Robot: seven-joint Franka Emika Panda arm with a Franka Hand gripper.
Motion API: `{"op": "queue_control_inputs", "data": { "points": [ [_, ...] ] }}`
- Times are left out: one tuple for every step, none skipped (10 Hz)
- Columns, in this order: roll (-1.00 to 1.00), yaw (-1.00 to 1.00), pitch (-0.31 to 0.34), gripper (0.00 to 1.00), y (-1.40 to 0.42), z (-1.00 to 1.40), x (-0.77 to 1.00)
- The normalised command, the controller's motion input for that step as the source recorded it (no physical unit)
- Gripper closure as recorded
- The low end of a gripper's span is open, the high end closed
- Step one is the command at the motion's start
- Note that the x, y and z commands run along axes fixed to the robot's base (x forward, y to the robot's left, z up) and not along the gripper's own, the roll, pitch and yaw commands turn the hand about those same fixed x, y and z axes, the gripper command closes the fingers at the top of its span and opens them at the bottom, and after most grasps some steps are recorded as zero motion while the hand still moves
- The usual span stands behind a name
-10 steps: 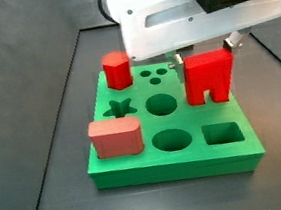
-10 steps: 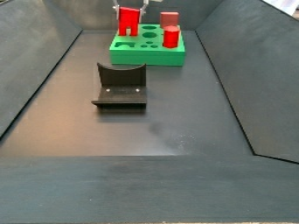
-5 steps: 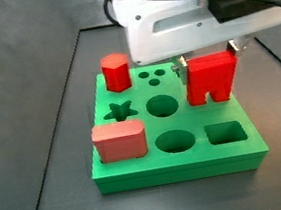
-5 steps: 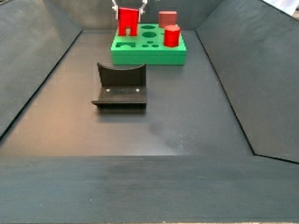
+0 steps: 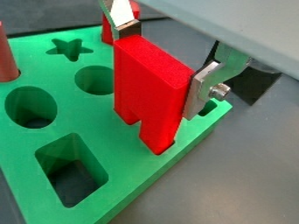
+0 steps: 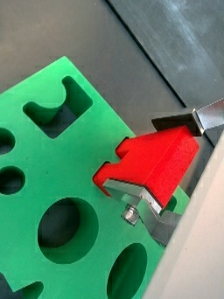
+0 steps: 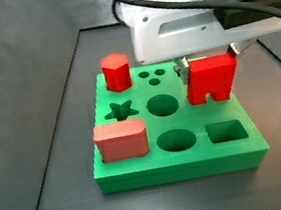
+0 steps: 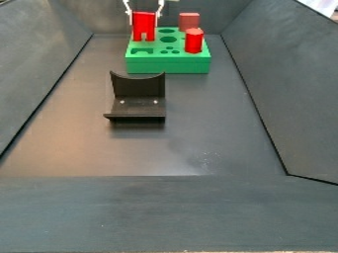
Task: Pick up the double-square object. Move up. Move to above the board. Insert the double-square object.
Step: Insert the double-square object.
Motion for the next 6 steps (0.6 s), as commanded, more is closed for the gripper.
{"op": "queue_control_inputs", "data": {
  "points": [
    [0.29,-0.01,0.363,1.0,-0.04,-0.31,0.6],
    [0.35,0.0,0.144,1.0,-0.16,-0.49,0.13],
    [0.13,0.0,0.026,1.0,-0.15,-0.18,0.3],
    [0.0,0.0,-0.021,1.0,0.0,0.0,0.0],
    [0.0,0.0,-0.009,1.0,0.0,0.0,0.0],
    [0.01,0.0,0.0,1.0,0.0,0.0,0.0]
  ]
}}
